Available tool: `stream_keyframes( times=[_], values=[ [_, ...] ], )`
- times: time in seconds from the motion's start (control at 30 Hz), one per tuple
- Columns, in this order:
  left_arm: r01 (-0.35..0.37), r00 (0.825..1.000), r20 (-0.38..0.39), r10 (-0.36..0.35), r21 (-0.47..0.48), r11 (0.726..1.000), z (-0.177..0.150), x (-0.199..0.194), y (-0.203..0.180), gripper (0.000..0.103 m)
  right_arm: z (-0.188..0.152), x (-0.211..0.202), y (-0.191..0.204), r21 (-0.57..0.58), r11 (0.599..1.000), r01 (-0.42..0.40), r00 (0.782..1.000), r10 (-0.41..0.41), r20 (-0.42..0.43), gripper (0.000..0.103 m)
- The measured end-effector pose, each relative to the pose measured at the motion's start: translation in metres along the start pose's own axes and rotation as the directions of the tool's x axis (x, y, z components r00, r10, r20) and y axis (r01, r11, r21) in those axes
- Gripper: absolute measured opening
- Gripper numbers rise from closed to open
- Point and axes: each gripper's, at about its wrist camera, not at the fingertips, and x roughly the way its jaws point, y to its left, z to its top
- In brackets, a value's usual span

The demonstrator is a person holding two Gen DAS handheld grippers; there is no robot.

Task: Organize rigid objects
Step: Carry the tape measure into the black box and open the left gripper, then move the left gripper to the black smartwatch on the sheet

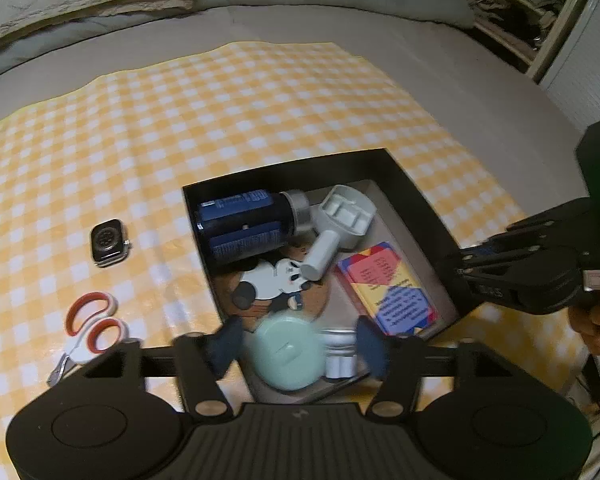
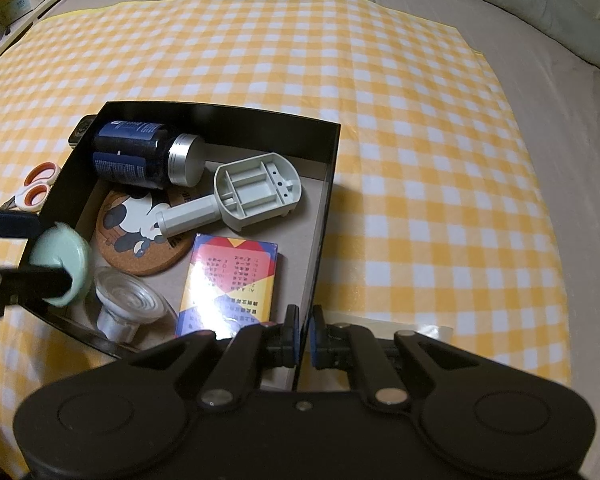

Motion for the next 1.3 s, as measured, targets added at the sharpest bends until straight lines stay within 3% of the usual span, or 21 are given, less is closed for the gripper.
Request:
stream_keyframes(
  times=[0.07,0.47,0.77,0.97,1.3],
  values=[
    [-0.015,1.0,0.0,0.015,0.011,1.0,-0.001,-0.001,-0.002,0.08,0.0,0.0,0.001,-0.002,1.0,0.002,1.0,-0.002,0.001,0.006],
    [-0.021,1.0,-0.02,0.022,0.024,0.999,-0.005,-0.002,-0.001,0.097,0.001,0.001,0.001,-0.001,1.0,0.002,1.0,-0.002,-0.001,0.006],
    [-0.023,1.0,-0.017,0.024,0.025,0.999,-0.008,-0.003,-0.001,0.102,0.001,0.001,0.001,-0.001,1.0,0.004,1.0,-0.004,-0.003,0.006],
    [-0.029,0.999,0.036,0.03,-0.011,1.0,-0.004,-0.015,0.015,0.103,0.001,0.001,0.002,-0.001,1.0,0.004,1.0,-0.004,-0.002,0.006],
    [-0.122,0.982,0.121,0.142,-0.159,0.98,0.005,-0.035,0.078,0.103,0.001,0.001,0.002,-0.002,1.0,0.005,1.0,-0.005,-0.003,0.006]
  ],
)
